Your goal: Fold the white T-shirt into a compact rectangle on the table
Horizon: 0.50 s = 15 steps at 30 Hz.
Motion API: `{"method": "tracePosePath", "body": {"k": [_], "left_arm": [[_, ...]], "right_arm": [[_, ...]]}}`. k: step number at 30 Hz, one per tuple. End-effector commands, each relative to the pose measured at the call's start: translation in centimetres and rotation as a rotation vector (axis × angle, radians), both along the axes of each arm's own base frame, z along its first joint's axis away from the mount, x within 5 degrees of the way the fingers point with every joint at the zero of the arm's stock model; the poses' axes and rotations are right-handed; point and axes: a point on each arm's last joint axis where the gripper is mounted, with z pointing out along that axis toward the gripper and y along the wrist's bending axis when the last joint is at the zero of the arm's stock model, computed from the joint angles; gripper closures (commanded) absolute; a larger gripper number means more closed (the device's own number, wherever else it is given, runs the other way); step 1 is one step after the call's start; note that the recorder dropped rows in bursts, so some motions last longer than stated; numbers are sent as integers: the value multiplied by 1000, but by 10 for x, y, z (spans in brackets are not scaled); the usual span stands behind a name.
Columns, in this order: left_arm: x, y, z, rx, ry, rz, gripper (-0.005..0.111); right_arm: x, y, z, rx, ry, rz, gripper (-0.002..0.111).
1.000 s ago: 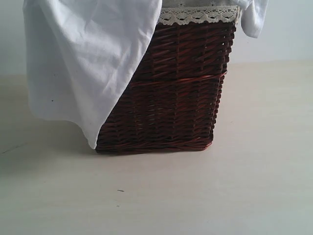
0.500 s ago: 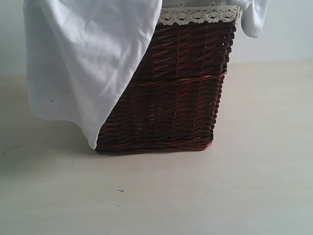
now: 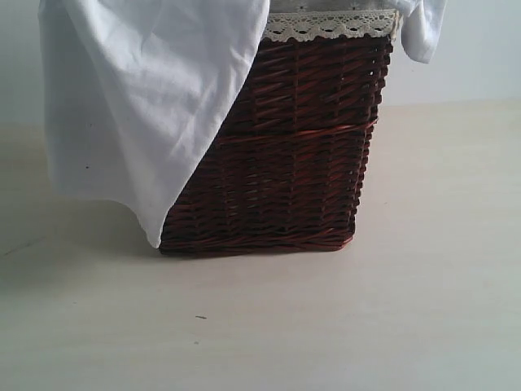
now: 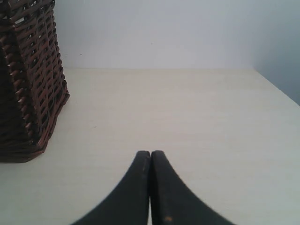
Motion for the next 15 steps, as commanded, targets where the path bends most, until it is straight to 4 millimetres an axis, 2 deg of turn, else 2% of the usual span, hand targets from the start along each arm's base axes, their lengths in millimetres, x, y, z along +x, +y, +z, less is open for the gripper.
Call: {"method": "tracePosePath", "body": {"k": [1, 8, 12, 15], "left_arm": [[0, 0, 1, 3, -16, -6, 95], [0, 0, 1, 3, -16, -6, 95], [0, 0, 1, 3, -16, -6, 95], [0, 0, 1, 3, -16, -6, 95]], "right_arm": [[0, 0, -1, -2, -8, 1, 108], [0, 0, 0, 9, -14, 0, 108], [0, 7, 2, 283, -29, 18, 108], [0, 9, 2, 249, -26, 62, 108]]}}
